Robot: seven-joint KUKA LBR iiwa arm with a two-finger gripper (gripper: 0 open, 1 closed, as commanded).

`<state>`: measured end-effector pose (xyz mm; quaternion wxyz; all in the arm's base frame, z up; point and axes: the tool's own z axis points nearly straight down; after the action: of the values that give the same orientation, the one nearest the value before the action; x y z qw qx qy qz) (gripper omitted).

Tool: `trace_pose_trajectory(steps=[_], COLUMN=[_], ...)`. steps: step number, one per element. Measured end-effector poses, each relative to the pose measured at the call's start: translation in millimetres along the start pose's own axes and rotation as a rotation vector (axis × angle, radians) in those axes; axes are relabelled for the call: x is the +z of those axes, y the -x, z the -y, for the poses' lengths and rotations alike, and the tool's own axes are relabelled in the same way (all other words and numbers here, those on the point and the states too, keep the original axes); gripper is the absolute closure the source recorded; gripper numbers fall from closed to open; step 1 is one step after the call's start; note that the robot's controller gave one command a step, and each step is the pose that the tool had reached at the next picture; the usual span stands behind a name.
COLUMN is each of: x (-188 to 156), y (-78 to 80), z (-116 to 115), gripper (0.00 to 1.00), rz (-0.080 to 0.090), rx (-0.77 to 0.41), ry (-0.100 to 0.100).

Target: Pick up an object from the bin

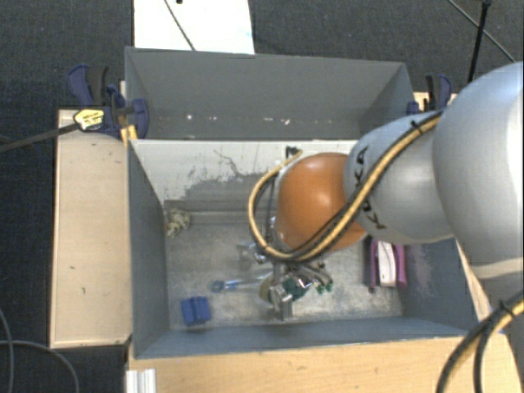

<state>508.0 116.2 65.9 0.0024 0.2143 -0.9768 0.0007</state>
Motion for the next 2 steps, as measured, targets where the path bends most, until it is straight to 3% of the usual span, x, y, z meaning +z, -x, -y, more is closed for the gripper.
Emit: trace_pose_trajectory(steps=[1,2], x=[-4,-125], y=[2.2,-2.2], z=[-2,11], gripper=[1.0,1.0], rz=[0.007,0.015], rx=[0.002,-0.034], ry=[0.001,-0.002])
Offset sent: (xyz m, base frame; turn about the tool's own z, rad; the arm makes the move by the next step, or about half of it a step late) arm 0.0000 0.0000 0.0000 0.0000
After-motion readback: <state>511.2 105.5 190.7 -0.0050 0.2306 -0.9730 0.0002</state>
